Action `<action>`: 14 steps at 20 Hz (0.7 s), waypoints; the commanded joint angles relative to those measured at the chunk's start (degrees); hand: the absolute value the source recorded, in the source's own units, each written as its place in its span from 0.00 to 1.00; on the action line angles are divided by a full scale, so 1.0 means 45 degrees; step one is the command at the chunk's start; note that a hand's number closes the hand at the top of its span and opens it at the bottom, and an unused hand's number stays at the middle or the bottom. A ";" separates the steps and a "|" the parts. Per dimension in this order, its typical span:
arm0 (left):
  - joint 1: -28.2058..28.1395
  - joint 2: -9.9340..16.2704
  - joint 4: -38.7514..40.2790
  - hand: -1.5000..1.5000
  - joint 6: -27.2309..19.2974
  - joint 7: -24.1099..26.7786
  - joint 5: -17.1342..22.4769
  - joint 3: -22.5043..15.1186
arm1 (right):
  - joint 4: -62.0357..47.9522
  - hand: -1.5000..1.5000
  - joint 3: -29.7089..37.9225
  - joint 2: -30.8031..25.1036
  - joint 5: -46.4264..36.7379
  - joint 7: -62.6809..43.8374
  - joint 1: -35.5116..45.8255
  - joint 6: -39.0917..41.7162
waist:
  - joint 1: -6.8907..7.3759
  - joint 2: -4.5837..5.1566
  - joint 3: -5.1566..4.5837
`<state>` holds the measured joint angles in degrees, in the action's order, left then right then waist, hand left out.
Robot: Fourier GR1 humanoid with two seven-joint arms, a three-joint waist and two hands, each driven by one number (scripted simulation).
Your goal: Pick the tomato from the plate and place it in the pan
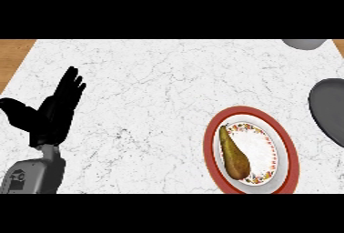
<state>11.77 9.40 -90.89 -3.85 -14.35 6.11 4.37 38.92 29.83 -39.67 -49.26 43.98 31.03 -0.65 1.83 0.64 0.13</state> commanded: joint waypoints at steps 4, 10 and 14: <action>0.0380 -0.0314 0.0194 0.50 -0.0029 0.0035 -0.0076 -0.0273 | -0.3711 0.00 -0.0066 -0.0176 -0.0860 -0.1436 0.1076 -0.0831 | 0.0144 0.0092 0.0020; 0.0145 -0.0017 0.0469 0.50 0.0170 0.0409 -0.0012 0.0123 | -0.5603 0.00 0.0003 -0.0605 -0.0693 0.0085 0.1431 -0.0105 | 0.0134 0.0088 0.0031; 0.0055 0.0164 0.0081 0.50 0.0331 -0.0165 0.0179 0.0151 | -0.5902 0.00 0.0925 -0.1008 0.0351 0.0986 0.1844 0.0927 | 0.0183 0.0067 0.0047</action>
<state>12.85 9.34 -89.53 -3.32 -13.86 6.18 4.75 14.88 31.33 -42.84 -50.70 45.05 37.61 0.10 2.50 1.07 0.32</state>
